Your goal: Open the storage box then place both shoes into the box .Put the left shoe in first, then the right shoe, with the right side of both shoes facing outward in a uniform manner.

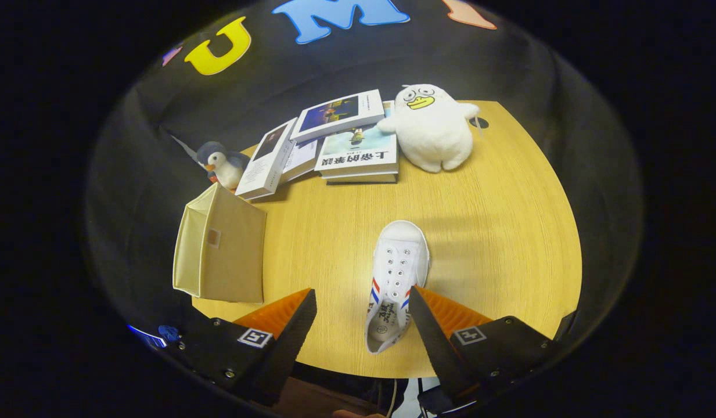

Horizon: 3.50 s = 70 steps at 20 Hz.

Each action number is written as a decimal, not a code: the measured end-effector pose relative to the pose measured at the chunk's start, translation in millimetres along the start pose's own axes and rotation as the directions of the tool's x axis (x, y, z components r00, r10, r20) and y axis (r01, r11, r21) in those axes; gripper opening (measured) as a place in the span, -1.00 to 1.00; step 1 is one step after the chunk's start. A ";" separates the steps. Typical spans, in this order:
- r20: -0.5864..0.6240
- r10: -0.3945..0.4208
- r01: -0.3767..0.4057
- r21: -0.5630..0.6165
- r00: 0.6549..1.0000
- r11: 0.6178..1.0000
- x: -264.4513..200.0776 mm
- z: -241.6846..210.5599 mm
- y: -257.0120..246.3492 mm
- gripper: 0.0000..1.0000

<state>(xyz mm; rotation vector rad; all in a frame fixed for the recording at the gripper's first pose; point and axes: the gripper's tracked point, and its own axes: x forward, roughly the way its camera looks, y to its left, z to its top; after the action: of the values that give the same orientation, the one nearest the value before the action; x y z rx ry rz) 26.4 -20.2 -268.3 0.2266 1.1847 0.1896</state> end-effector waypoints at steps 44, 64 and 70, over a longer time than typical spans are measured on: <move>-0.252 -0.011 0.053 0.163 0.968 0.985 65.5 -57.2 -53.5 -0.99; -0.206 0.092 -0.098 -0.019 0.974 0.995 -0.3 16.5 105.3 -0.99; -0.218 0.106 -0.134 -0.119 0.970 0.984 2.6 29.7 166.6 -0.99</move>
<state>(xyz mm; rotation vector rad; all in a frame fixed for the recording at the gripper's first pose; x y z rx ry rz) 50.4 138.4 -214.5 0.1641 1.3645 0.4062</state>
